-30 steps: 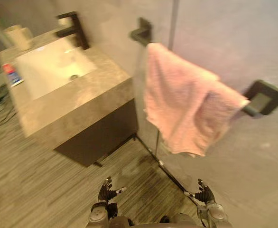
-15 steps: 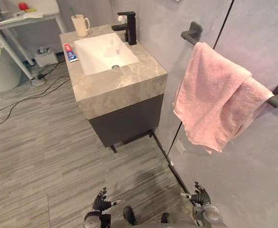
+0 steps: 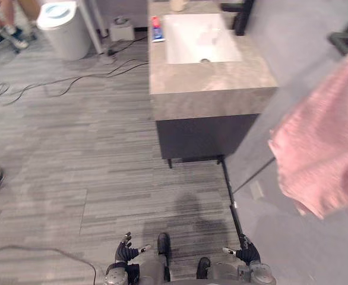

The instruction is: Organize washtable

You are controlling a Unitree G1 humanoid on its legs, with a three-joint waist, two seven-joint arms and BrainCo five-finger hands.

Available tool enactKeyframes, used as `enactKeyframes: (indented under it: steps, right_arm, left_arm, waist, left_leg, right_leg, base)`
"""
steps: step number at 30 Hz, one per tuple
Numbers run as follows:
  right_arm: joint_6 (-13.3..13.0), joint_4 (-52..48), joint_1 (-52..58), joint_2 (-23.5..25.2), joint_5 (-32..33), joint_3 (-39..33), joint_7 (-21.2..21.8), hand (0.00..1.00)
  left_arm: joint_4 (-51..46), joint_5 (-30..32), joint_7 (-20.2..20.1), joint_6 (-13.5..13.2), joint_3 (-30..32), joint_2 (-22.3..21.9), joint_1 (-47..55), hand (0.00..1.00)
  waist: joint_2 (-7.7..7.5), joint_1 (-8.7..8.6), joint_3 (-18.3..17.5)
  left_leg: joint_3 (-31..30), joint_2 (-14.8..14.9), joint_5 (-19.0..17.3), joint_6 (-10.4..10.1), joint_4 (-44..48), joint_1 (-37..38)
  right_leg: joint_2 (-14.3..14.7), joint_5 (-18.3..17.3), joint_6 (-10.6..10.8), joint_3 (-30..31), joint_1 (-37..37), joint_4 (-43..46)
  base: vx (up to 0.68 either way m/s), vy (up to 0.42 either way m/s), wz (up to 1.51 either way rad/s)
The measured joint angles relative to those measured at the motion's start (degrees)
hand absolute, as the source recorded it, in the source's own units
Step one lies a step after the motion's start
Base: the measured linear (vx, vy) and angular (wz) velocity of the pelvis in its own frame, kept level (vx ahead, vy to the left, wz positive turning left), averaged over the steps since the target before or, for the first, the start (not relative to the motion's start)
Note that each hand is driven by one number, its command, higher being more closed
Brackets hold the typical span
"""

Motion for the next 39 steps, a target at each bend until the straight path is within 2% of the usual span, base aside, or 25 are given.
enactKeyframes:
  steps: [3, 6, 8, 9, 10, 11, 13, 14, 15, 16, 17, 19, 20, 21, 22, 23, 26, 29, 32, 34, 35, 36, 37, 38, 39]
  right_arm:
    - [-0.2, -0.2, -0.4, -0.1, 0.0, -0.5, -0.1, 0.0]
    - [-0.3, 2.0, -3.5, -0.6, 0.6, -2.5, -0.3, 0.0]
    - [-0.4, 2.0, -4.3, -1.1, 0.7, -2.4, -0.4, 0.0]
    - [-0.4, 2.2, -4.6, -0.9, 1.5, -2.5, -0.6, 0.0]
    - [-0.4, 2.4, -5.1, -0.8, 1.9, -2.6, -0.9, 0.0]
    - [-0.2, 2.5, -5.2, -0.9, 2.2, -2.9, -1.3, 0.0]
    - [-0.4, 1.8, -5.0, -1.3, 2.8, -3.5, -1.7, 0.0]
    - [-0.4, 1.8, -4.4, -1.7, 3.0, -3.7, -2.0, 0.0]
    - [-0.3, 1.9, -4.1, -1.6, 3.2, -3.7, -2.2, 0.0]
    - [-0.1, 1.9, -3.4, -1.0, 3.2, -3.8, -2.2, 0.0]
    - [-0.1, 2.2, -3.2, -0.7, 3.1, -4.0, -2.2, 0.0]
    - [0.0, 2.3, -3.0, 0.2, 3.1, -4.2, -1.2, 0.0]
    - [0.0, 2.2, -3.1, 0.6, 3.1, -4.1, -1.0, 0.0]
    - [0.2, 2.1, -3.3, 0.7, 2.9, -3.5, -0.8, 0.0]
    - [0.4, 2.1, -3.4, 0.8, 2.8, -3.0, -0.7, 0.0]
    - [0.7, 2.0, -3.5, 1.3, 2.7, -2.1, -0.3, 0.0]
    - [0.3, 0.4, -3.4, 1.1, 2.7, -0.7, 0.0, 0.0]
    - [-0.3, 0.4, -4.2, 0.9, 2.7, 0.0, 0.2, 0.0]
    - [-0.8, 1.1, -4.5, 0.3, 3.3, 0.0, 0.3, 0.0]
    - [-0.7, 1.1, -3.4, 0.1, 3.5, -0.1, 0.4, 0.0]
    - [-0.7, -0.4, -1.9, 0.2, 4.0, -1.0, 0.7, 0.0]
    - [-0.5, -1.5, -1.7, -0.2, 3.9, -2.7, 0.9, 0.0]
    - [-0.5, -2.3, -1.3, -0.2, 4.0, -2.7, 1.0, 0.0]
    - [-0.4, -4.1, -0.9, -0.2, 4.0, -2.5, 1.3, 0.0]
    - [-0.4, -4.4, -0.9, 0.0, 4.0, -2.3, 1.3, 0.0]
  left_arm:
    - [0.0, -0.9, 0.1, 0.0, -0.7, 0.2, -0.5, 0.0]
    - [-0.1, -1.9, 0.0, 0.0, -1.8, -0.3, -2.4, 0.0]
    - [0.0, -2.8, 0.0, 0.0, -2.0, 0.3, -3.2, 0.0]
    - [-0.1, -3.2, 0.0, -0.1, -1.9, 1.6, -4.0, 0.0]
    - [0.3, -3.4, 0.0, -0.2, -1.7, 1.6, -5.0, 0.0]
    - [0.1, -3.8, 0.0, -0.1, -1.4, 1.5, -4.9, 0.0]
    - [-0.4, -4.5, 0.1, -0.1, -0.6, 1.4, -4.0, 0.0]
    - [-0.4, -4.5, 0.1, 0.1, -0.5, 1.3, -3.8, 0.0]
    - [-0.4, -4.5, 0.1, 0.1, -0.5, 1.2, -3.3, 0.0]
    - [-0.9, -4.9, 0.0, 0.0, 0.2, 1.2, -2.1, 0.0]
    - [-2.3, -4.9, 0.0, -0.1, 0.6, 1.4, -1.8, 0.0]
    - [-2.6, -4.9, 0.0, 0.0, 0.7, 1.4, -2.4, 0.0]
    - [-2.4, -4.9, 0.0, 0.0, 0.5, 1.7, -2.4, 0.0]
    - [-2.2, -4.9, -0.1, 0.3, 0.0, 1.9, -2.4, 0.0]
    - [-2.2, -4.9, 0.0, 0.5, -0.3, 2.0, -2.4, 0.0]
    - [-2.2, -4.9, -0.1, 0.7, -0.6, 2.3, -2.1, 0.0]
    - [-2.1, -4.7, -0.3, 0.7, -0.7, 2.8, -0.9, 0.0]
    - [-1.0, -4.3, -0.3, 0.7, -0.7, 3.6, -1.6, 0.0]
    - [-0.5, -4.1, -0.4, 0.7, -0.8, 4.0, -2.4, 0.0]
    - [0.3, -3.1, -0.7, 0.9, -1.0, 4.1, -2.4, 0.0]
    - [0.3, -2.4, -1.4, 1.2, -0.4, 3.8, -2.0, 0.0]
    - [0.0, -2.2, -1.7, 1.2, 0.0, 2.3, -2.5, 0.0]
    - [0.0, -2.1, -1.7, 1.3, 0.0, 1.8, -2.8, 0.0]
    - [-0.5, -2.0, -1.8, 1.3, 0.6, 1.0, -2.6, 0.0]
    - [-0.8, -2.0, -1.9, 1.3, 1.3, 0.7, -2.3, 0.0]
  waist:
    - [-0.6, -0.32, 0.3]
    - [1.51, -0.21, 1.4]
    - [2.31, -0.07, 2.1]
    - [0.22, -0.43, 3.2]
    - [-0.84, -0.66, 4.8]
    - [-0.06, -0.05, 5.0]
    - [0.58, 0.71, 5.3]
    - [1.95, 1.32, 5.2]
    - [2.14, 1.43, 5.1]
    - [1.22, 1.63, 4.6]
    - [-0.22, 2.26, 4.2]
    - [-1.38, 3.05, 4.2]
    - [-1.69, 2.89, 4.1]
    - [-1.61, 2.45, 4.1]
    - [-1.59, 2.23, 4.2]
    - [-1.67, 1.47, 4.2]
    - [-1.18, 0.5, 4.5]
    - [-0.88, -0.51, 4.7]
    - [-1.12, -2.1, 4.6]
    - [-2.48, -2.33, 3.9]
    - [-3.37, -2.86, 3.4]
    - [-1.12, -3.53, 3.5]
    - [-0.37, -3.62, 3.6]
    - [0.77, -3.76, 4.2]
    - [1.2, -3.86, 4.4]
  left_leg:
    - [10.6, 1.3, -3.6, 4.3, 7.0, -2.8]
    - [14.3, 3.4, -4.0, 6.1, 12.6, -4.5]
    - [12.3, 3.7, -3.9, 6.0, 13.0, -4.6]
    - [11.7, 2.0, -3.9, 5.2, 17.9, -6.5]
    - [11.9, 2.6, -6.8, 4.1, 20.8, -8.5]
    - [13.4, 5.7, -10.1, 1.9, 21.7, -11.1]
    - [17.3, 10.9, -8.7, -0.2, 18.2, -13.4]
    - [18.4, 13.3, -7.7, -1.6, 14.5, -13.2]
    - [18.9, 13.8, -5.4, -2.2, 14.4, -13.1]
    - [19.3, 12.5, -2.6, -0.4, 15.6, -12.7]
    - [20.0, 10.6, -4.7, 2.1, 18.9, -13.0]
    - [20.6, 9.1, -11.0, 3.3, 25.2, -13.6]
    - [20.6, 8.1, -13.7, 4.1, 27.3, -12.9]
    - [20.7, 6.6, -17.3, 4.8, 28.1, -10.4]
    - [20.6, 6.1, -18.3, 4.9, 27.7, -9.0]
    - [20.3, 5.3, -19.7, 5.2, 26.3, -5.4]
    - [20.9, 3.9, -21.1, 5.5, 20.8, 5.1]
    - [21.1, 2.8, -21.5, 4.7, 14.3, 13.2]
    - [20.2, 1.2, -22.6, 2.3, 9.1, 19.4]
    - [18.8, -1.0, -24.3, -0.6, 9.0, 23.0]
    - [17.1, -1.7, -26.1, -2.7, 12.7, 24.6]
    - [16.6, 0.9, -26.4, -4.2, 20.7, 23.0]
    - [16.4, 2.3, -25.3, -5.8, 26.5, 21.4]
    - [15.7, 6.4, -23.1, -8.2, 39.7, 16.9]
    - [15.8, 8.6, -23.3, -8.2, 45.7, 15.4]
  right_leg:
    - [-2.2, 0.1, -0.2, -5.0, 3.2, 0.1]
    - [-2.4, -1.5, 0.4, -4.3, 1.0, 4.2]
    - [-0.1, -0.8, 0.3, -3.8, 1.8, -4.9]
    - [-2.2, 6.4, -0.3, -4.6, 3.7, -10.1]
    - [-3.1, 7.5, 1.1, -6.9, 5.2, -9.9]
    - [-2.8, 7.5, 0.6, -8.3, 6.0, -9.9]
    - [-2.0, 6.7, 1.9, -9.6, 7.4, -10.6]
    - [-1.6, 5.6, 3.5, -10.3, 8.8, -10.6]
    - [-1.9, 5.0, 4.4, -10.8, 9.6, -10.2]
    - [-4.0, 3.8, 6.1, -11.5, 10.7, -9.4]
    - [-6.8, 3.1, 7.6, -11.6, 11.4, -7.8]
    - [-10.7, 2.9, 8.2, -9.5, 11.0, -1.8]
    - [-13.6, 3.0, 7.2, -6.5, 9.1, 5.0]
    - [-17.3, 6.3, -1.2, 0.6, 2.6, 20.0]
    - [-17.4, 6.7, -2.9, 4.6, -0.4, 26.0]
    - [-15.5, 5.6, -1.6, 10.0, -4.9, 34.6]
    - [-9.7, 0.7, -1.0, 11.7, -11.7, 41.1]
    - [-4.1, -2.8, -1.9, 2.3, -18.4, 33.2]
    - [1.0, 2.2, -5.8, -8.7, -22.7, 14.4]
    - [4.4, 7.2, -11.9, -9.5, -22.7, 7.1]
    - [4.7, 13.3, -19.4, -6.9, -21.9, 7.3]
    - [5.0, 9.4, -18.8, -7.6, -20.5, 9.9]
    - [5.3, 8.3, -18.1, -7.6, -19.4, 10.1]
    - [6.6, 6.8, -16.8, -6.8, -16.4, 9.4]
    - [7.5, 6.1, -16.5, -6.5, -14.4, 8.9]
  base:
    - [0.25, 0.059, 0.92]
    - [0.24, 0.07, 0.67]
    - [0.15, -0.023, 0.69]
    - [0.06, -0.088, 0.98]
    - [0.01, -0.074, 0.98]
    - [-0.03, -0.041, 0.6]
    - [0.09, 0.061, 0.4]
    - [0.18, 0.172, 0.37]
    - [0.27, 0.254, 0.42]
    - [0.32, 0.236, 0.32]
    - [0.34, 0.216, 0.22]
    - [0.41, 0.238, 0.1]
    - [0.54, 0.403, 0.13]
    - [0.55, 0.445, 0.09]
    - [0.55, 0.398, 0.1]
    - [0.47, 0.283, 0.09]
    - [0.43, 0.191, -0.03]
    - [0.54, 0.172, 0.06]
    - [0.59, 0.131, 0.1]
    - [0.72, 0.055, 0.22]
    - [0.72, 0.012, 0.41]
    - [0.71, 0.004, 0.39]
    - [0.67, 0.019, 0.05]
    - [0.52, 0.004, -0.12]
    - [0.74, 0.036, -0.36]
